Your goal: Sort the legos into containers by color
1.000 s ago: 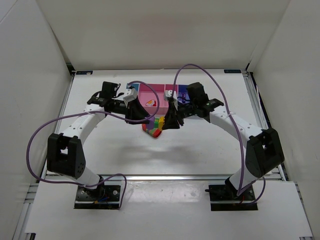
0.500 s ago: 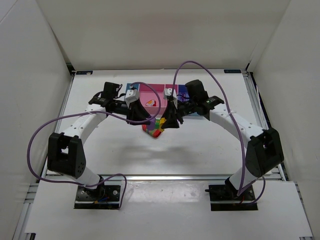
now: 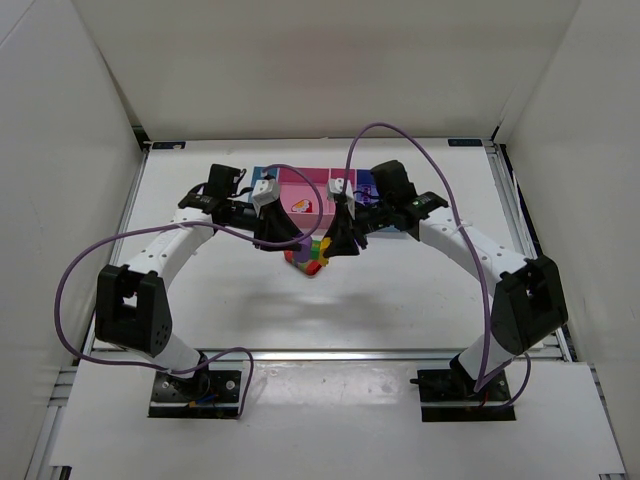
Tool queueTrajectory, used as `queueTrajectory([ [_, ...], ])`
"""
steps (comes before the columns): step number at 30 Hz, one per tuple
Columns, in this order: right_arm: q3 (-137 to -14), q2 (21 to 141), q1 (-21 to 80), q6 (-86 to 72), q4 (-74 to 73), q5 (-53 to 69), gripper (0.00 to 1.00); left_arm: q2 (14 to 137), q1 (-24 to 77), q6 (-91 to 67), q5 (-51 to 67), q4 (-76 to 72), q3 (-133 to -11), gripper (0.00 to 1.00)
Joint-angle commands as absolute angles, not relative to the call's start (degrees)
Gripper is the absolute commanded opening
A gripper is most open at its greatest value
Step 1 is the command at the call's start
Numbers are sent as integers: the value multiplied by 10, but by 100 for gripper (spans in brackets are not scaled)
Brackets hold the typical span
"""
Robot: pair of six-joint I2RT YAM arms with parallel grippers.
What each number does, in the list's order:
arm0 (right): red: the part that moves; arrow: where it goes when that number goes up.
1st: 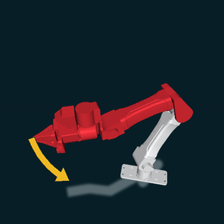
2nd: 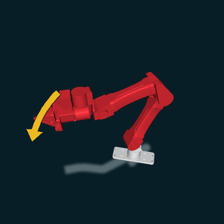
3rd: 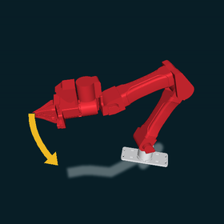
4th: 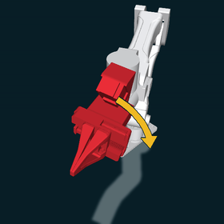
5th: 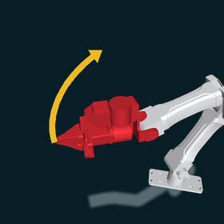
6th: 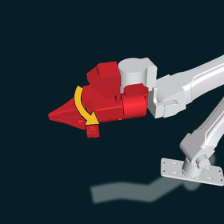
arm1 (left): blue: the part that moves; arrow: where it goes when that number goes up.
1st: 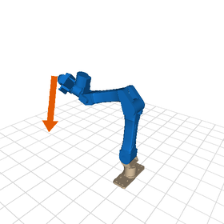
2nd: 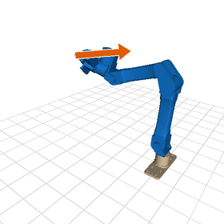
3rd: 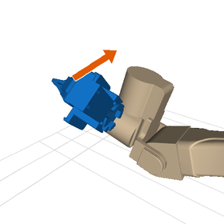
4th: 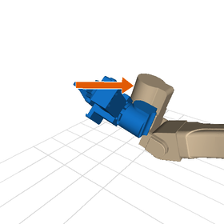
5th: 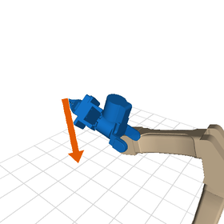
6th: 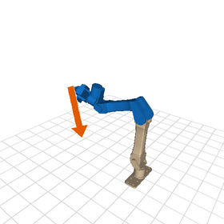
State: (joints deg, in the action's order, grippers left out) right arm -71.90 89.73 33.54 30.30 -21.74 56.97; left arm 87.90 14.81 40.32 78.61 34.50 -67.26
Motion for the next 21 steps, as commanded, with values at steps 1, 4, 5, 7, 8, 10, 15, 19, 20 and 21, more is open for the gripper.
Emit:
queueTrajectory([
  [1, -737, 902, 344, 301, -233, 589, 21, 876, 148, 410, 788, 337, -695, 10],
  [4, -741, 905, 343, 312, -249, 581, 12, 870, 147, 410, 785, 337, -687, 10],
  [5, -740, 901, 342, 317, -261, 580, 10, 867, 143, 412, 784, 337, -680, 10],
  [7, -730, 890, 337, 326, -268, 574, 9, 855, 137, 410, 783, 337, -667, 10],
  [8, -723, 884, 335, 331, -275, 572, 8, 852, 131, 410, 783, 337, -663, 10],
  [10, -709, 870, 328, 344, -283, 568, 7, 841, 124, 416, 782, 347, -656, 10],
  [15, -692, 847, 306, 362, -323, 561, 7, 828, 99, 432, 782, 371, -643, 10],
  [19, -678, 827, 291, 380, -342, 558, 7, 823, 88, 435, 783, 377, -641, 10],
  [20, -672, 824, 287, 382, -342, 554, 7, 823, 88, 434, 781, 377, -642, 10],
  [21, -671, 822, 284, 383, -344, 551, 7, 823, 89, 434, 778, 378, -644, 10],
])
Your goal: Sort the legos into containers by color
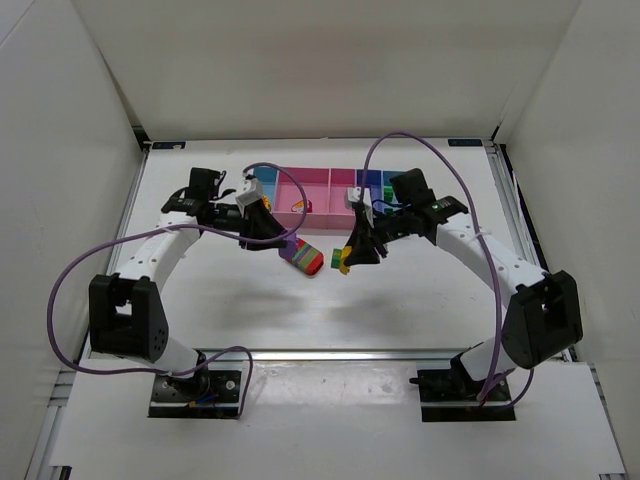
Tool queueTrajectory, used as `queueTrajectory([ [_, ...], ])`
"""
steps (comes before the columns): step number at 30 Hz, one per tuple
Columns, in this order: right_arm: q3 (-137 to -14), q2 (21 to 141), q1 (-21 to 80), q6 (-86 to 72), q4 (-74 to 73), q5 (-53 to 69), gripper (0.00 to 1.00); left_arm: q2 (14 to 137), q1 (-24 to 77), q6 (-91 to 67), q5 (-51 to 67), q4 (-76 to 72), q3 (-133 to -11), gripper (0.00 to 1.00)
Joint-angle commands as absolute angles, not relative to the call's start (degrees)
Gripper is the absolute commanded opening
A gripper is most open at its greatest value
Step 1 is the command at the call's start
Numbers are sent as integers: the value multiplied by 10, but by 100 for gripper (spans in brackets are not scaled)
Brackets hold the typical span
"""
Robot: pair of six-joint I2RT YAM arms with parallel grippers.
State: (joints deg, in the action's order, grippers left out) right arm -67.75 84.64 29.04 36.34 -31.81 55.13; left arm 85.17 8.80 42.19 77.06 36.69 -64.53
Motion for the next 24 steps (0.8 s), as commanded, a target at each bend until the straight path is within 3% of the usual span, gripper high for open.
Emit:
queueTrajectory([
  [1, -670, 821, 280, 383, -344, 547, 7, 824, 88, 433, 775, 377, -646, 10],
  [5, -650, 807, 266, 368, -322, 506, 7, 849, 93, 384, 739, 375, -685, 10],
  [11, -600, 736, 236, 299, -254, 378, 7, 920, 128, 38, 646, 68, -721, 10],
  [17, -558, 629, 208, 244, -265, 268, 6, 1076, 192, -124, 578, -22, -873, 10],
  [24, -526, 564, 196, 213, -277, 194, 7, 1246, 243, -208, 512, -45, -1069, 10],
])
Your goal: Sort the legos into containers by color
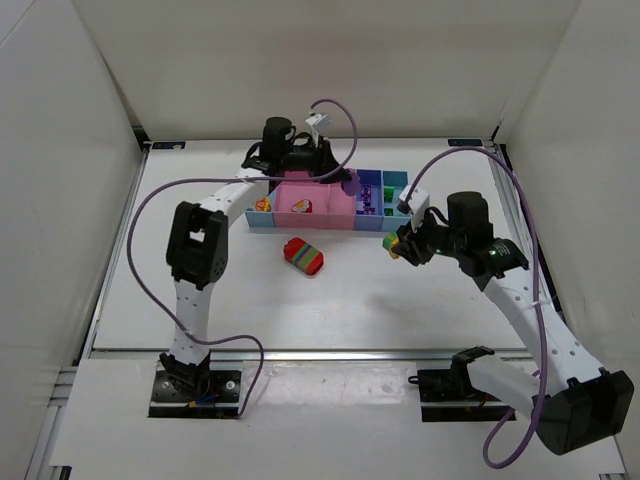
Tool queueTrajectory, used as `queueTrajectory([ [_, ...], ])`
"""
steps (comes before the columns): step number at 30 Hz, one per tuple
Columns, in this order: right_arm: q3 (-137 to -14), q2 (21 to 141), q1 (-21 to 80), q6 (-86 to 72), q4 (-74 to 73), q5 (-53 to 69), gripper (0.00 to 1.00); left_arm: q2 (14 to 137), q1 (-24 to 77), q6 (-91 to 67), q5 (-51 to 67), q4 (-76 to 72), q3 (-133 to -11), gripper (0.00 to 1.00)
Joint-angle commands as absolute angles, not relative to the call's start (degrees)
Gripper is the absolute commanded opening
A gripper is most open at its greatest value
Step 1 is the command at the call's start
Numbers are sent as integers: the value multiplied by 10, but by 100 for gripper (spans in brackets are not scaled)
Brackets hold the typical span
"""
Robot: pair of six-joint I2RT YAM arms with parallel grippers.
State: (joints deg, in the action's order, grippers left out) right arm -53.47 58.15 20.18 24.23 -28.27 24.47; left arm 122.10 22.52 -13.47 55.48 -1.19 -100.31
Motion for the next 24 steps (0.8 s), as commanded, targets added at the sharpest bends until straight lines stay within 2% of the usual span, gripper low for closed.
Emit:
queueTrajectory([
  [1, -522, 563, 194, 210, -277, 190, 7, 1260, 247, -208, 497, -45, -1085, 10],
  [9, -528, 562, 180, 200, -272, 175, 7, 1374, 273, -190, 469, -18, -1214, 11],
  [11, -531, 564, 178, 196, -272, 171, 7, 1399, 273, -187, 461, -8, -1244, 15],
  [15, -533, 570, 173, 199, -265, 171, 7, 1422, 274, -164, 449, 12, -1264, 33],
  [16, -533, 571, 173, 200, -263, 173, 7, 1424, 274, -159, 446, 18, -1264, 40],
  [17, -533, 573, 169, 201, -259, 178, 7, 1426, 274, -156, 434, 24, -1264, 51],
  [19, -533, 582, 163, 207, -251, 188, 7, 1424, 273, -138, 424, 31, -1262, 59],
  [20, -534, 591, 161, 209, -249, 200, 7, 1419, 272, -136, 419, 33, -1258, 67],
  [24, -536, 616, 142, 225, -228, 255, 7, 1396, 262, -124, 424, 36, -1249, 76],
])
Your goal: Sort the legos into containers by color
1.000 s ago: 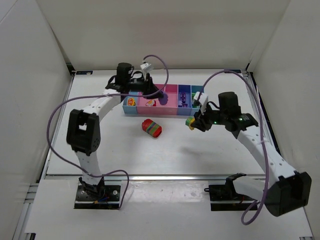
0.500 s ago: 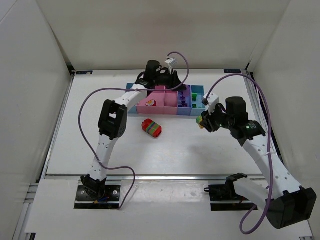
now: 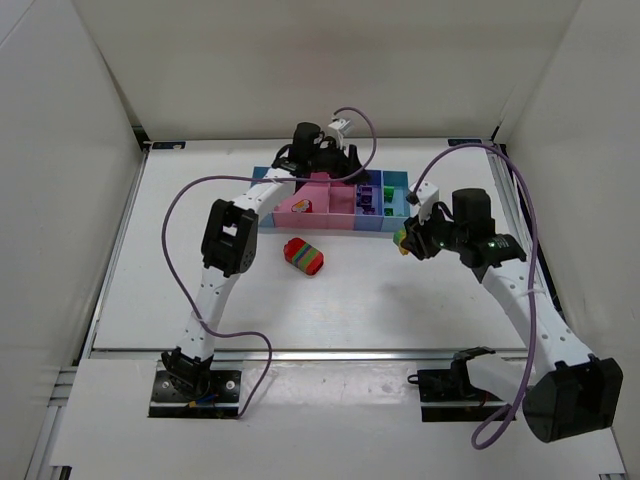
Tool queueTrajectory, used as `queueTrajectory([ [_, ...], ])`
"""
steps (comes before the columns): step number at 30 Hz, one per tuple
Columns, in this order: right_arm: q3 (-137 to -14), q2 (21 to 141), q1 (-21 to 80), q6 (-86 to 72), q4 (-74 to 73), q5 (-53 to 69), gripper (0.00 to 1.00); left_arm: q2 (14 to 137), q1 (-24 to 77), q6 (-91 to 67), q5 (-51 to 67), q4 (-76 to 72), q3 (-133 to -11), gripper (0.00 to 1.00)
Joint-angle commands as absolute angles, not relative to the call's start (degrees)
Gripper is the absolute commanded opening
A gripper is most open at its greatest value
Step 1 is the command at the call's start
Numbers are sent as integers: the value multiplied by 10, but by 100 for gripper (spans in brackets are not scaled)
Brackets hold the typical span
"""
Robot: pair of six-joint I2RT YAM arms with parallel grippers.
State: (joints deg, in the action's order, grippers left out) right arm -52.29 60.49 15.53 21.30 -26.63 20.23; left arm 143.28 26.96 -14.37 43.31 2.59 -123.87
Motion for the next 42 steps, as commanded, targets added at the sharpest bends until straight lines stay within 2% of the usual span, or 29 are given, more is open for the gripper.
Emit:
queueTrajectory([
  [1, -534, 620, 140, 227, -219, 264, 7, 1389, 259, -121, 425, 40, -1244, 78],
  [3, -540, 642, 128, 235, -208, 313, 6, 1362, 251, -134, 459, 30, -1225, 75],
  [6, -564, 681, 106, 236, -191, 387, 7, 1308, 231, -197, 595, -34, -1184, 72],
  [7, -570, 692, 101, 237, -180, 426, 7, 1292, 224, -210, 665, -42, -1152, 71],
  [12, -617, 762, 101, 252, -156, 520, 7, 1183, 212, -222, 807, -44, -1029, 71],
  [18, -707, 847, 109, 277, -205, 632, 7, 1098, 214, -197, 884, -44, -920, 71],
  [22, -790, 902, 119, 280, -254, 700, 7, 1071, 217, -159, 883, -46, -890, 72],
  [26, -820, 915, 132, 297, -291, 734, 8, 1070, 214, -136, 861, -42, -883, 72],
  [28, -826, 917, 138, 300, -312, 747, 8, 1064, 214, -87, 834, -28, -876, 72],
  [33, -826, 909, 153, 307, -331, 758, 8, 1063, 226, 67, 767, 127, -917, 73],
  [42, -821, 918, 170, 306, -330, 760, 8, 1057, 243, 98, 783, 147, -922, 72],
])
